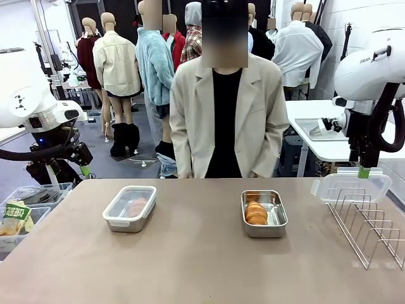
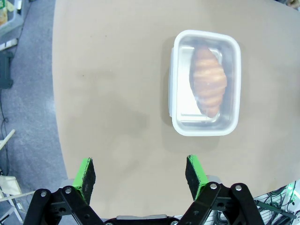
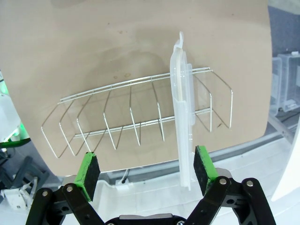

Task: Place the bread in airtight containers.
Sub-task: Pick up one Airtight Container lid and hand it to the human.

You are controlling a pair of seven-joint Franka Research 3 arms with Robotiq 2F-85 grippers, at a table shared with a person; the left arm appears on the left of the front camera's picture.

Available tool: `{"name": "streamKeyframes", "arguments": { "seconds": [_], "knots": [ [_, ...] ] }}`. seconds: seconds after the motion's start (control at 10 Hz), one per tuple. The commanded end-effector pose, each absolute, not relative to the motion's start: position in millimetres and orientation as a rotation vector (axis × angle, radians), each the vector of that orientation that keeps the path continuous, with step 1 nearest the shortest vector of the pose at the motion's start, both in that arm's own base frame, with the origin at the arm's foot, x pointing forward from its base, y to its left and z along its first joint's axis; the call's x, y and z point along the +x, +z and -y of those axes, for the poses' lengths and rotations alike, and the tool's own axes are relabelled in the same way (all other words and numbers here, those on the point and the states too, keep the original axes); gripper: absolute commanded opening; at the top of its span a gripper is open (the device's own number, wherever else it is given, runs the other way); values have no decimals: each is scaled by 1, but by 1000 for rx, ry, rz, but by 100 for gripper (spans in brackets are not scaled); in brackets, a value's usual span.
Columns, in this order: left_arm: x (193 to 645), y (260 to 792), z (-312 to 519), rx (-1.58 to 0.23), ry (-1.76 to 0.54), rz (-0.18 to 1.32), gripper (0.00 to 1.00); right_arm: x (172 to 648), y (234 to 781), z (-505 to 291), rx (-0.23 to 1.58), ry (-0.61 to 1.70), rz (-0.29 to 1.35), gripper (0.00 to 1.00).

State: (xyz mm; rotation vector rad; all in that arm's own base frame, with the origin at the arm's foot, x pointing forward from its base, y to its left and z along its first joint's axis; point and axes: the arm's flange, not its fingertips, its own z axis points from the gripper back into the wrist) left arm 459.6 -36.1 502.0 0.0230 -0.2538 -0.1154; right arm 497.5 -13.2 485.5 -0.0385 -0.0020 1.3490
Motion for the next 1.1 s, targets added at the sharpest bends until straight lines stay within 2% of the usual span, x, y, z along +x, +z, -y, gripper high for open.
{"name": "streamKeyframes", "arguments": {
  "seconds": [0.0,0.4,0.6,0.9,1.0],
  "knots": [
    [460,503,35,30,-106,256,100,502,473,12,-93,1357,1,100],
    [460,503,35,30,-106,256,100,522,451,11,-181,1360,10,100],
    [460,503,35,30,-106,256,100,535,443,15,-189,1401,38,100],
    [460,503,35,30,-106,256,100,553,432,12,-155,1426,-29,100],
    [460,503,35,30,-106,256,100,557,430,12,-152,1426,-33,97]
  ]
}}
